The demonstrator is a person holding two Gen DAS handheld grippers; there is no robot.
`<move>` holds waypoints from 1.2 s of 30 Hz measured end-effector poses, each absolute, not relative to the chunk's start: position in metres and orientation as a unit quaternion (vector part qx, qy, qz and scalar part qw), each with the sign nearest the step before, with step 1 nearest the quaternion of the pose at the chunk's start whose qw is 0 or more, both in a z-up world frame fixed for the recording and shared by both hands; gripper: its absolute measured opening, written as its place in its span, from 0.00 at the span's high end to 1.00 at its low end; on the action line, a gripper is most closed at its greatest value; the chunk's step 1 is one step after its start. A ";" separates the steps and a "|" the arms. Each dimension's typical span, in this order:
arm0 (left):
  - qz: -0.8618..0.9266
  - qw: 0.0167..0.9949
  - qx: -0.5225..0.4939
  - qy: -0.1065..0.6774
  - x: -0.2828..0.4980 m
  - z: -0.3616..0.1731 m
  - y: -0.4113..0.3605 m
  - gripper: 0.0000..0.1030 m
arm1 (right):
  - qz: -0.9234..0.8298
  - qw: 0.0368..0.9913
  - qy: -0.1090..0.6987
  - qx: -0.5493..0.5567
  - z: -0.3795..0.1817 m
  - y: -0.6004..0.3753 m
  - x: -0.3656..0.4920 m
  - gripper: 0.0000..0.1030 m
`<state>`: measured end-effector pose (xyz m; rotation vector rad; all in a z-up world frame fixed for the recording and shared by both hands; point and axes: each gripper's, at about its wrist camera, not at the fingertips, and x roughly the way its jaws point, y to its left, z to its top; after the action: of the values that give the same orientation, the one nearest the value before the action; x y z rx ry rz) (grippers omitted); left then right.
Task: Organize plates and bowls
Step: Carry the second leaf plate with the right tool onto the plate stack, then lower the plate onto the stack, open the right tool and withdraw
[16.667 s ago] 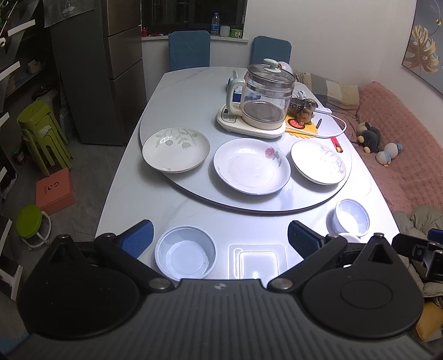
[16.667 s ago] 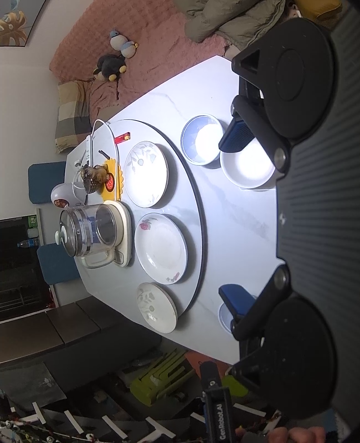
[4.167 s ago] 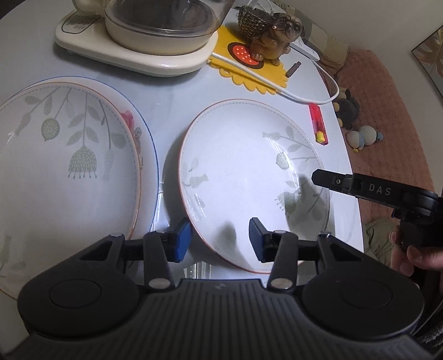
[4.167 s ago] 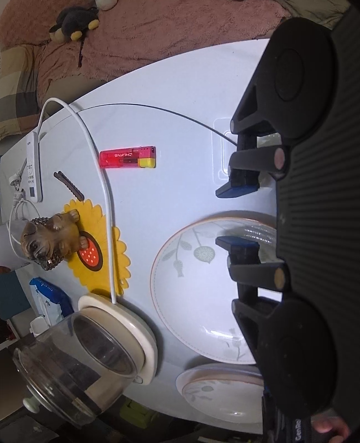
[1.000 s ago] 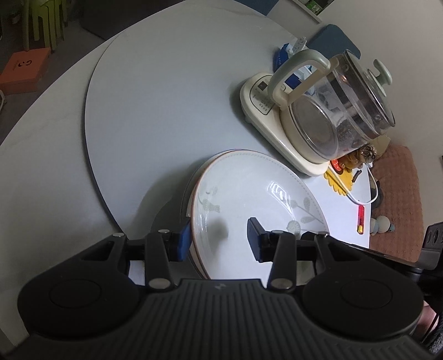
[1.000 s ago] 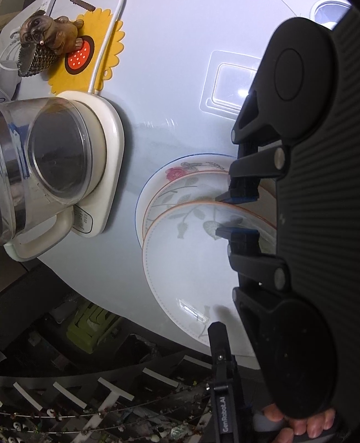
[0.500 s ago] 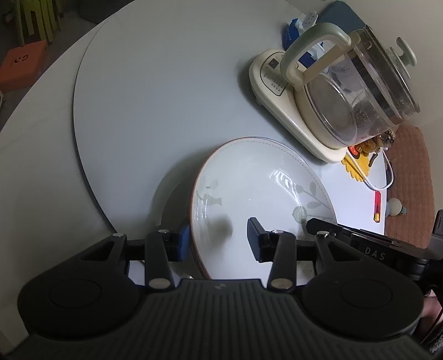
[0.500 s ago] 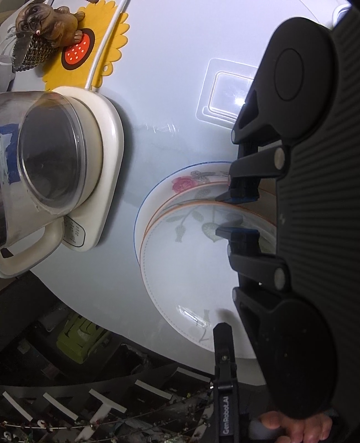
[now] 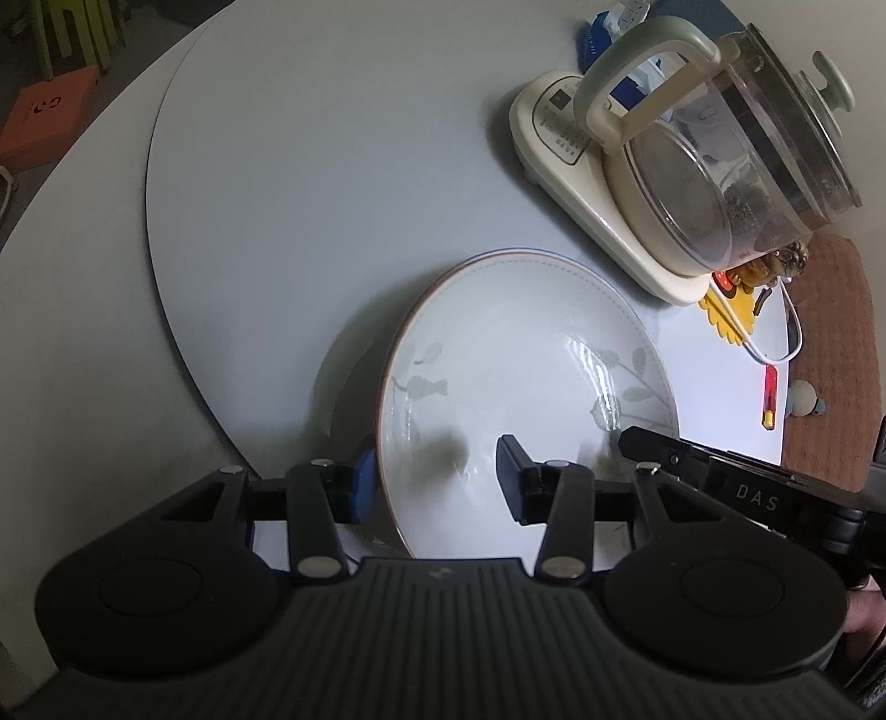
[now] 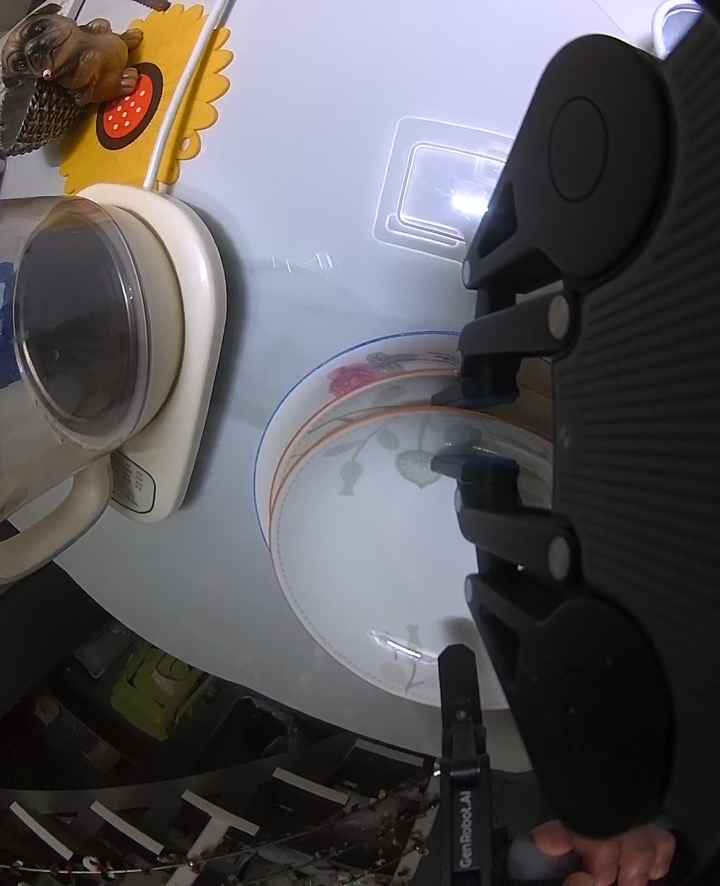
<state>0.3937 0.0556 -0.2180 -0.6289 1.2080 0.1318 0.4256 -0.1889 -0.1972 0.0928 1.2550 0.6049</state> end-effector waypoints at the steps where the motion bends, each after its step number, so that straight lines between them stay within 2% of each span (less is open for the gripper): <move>1: 0.062 0.776 -0.292 0.556 0.393 -0.218 0.055 0.52 | 0.277 0.767 0.578 0.045 -0.197 -0.189 0.425 0.81; 14: 0.056 0.791 -0.286 0.538 0.382 -0.200 0.053 0.50 | 0.253 0.782 0.567 0.054 -0.186 -0.199 0.418 0.81; 24: 0.048 0.813 -0.267 0.516 0.366 -0.174 0.040 0.50 | 0.216 0.812 0.543 0.001 -0.173 -0.195 0.400 0.79; 30: 0.061 0.828 -0.243 0.501 0.350 -0.156 0.046 0.50 | 0.228 0.832 0.504 -0.034 -0.150 -0.192 0.389 0.79; 36: 0.061 0.847 -0.232 0.474 0.331 -0.129 0.045 0.50 | 0.242 0.849 0.470 -0.020 -0.111 -0.193 0.374 0.79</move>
<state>0.3313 0.0448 -0.1290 -0.4900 0.9983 0.1286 0.3739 -0.1928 -0.1114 -0.0422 0.9907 0.5099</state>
